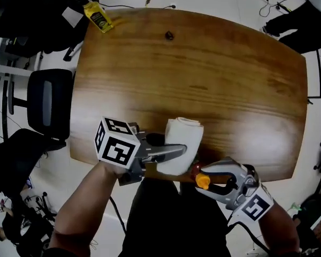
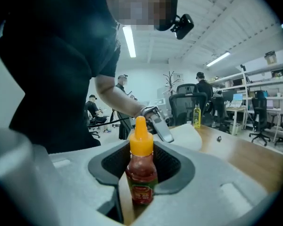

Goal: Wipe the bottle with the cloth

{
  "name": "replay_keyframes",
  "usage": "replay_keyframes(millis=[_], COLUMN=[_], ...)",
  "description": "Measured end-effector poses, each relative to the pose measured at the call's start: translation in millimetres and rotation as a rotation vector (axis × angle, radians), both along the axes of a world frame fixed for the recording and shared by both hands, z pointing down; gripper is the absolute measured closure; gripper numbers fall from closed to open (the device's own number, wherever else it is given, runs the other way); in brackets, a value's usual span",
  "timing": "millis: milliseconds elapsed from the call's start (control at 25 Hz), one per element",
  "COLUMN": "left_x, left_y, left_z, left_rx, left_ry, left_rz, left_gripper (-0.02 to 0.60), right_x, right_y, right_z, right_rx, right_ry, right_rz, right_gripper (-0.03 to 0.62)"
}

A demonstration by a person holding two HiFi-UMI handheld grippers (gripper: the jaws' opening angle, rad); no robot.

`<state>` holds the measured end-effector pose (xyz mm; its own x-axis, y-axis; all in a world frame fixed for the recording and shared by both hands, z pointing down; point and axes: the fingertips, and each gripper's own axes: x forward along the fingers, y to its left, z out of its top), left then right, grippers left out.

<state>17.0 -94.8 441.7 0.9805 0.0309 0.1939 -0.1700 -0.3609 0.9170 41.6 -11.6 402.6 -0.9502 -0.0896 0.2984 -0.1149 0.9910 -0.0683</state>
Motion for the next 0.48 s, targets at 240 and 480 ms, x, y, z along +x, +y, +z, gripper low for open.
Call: replay_keyframes(millis=[240,480], left_x=[22.0,56.8], left_y=[7.8,17.4], left_z=[-12.9,7.2], left_rx=[-0.071,-0.093], left_ry=[0.092,0.039], left_rz=[0.401,0.670], left_gripper=[0.483,0.483], right_x=[-0.4,-0.9], right_y=[-3.0,-0.3], right_z=[1.0,0.0], right_rx=[0.022,0.037], right_ry=[0.020,0.021], right_rz=[-0.015,0.001], right_gripper=[0.461,0.461])
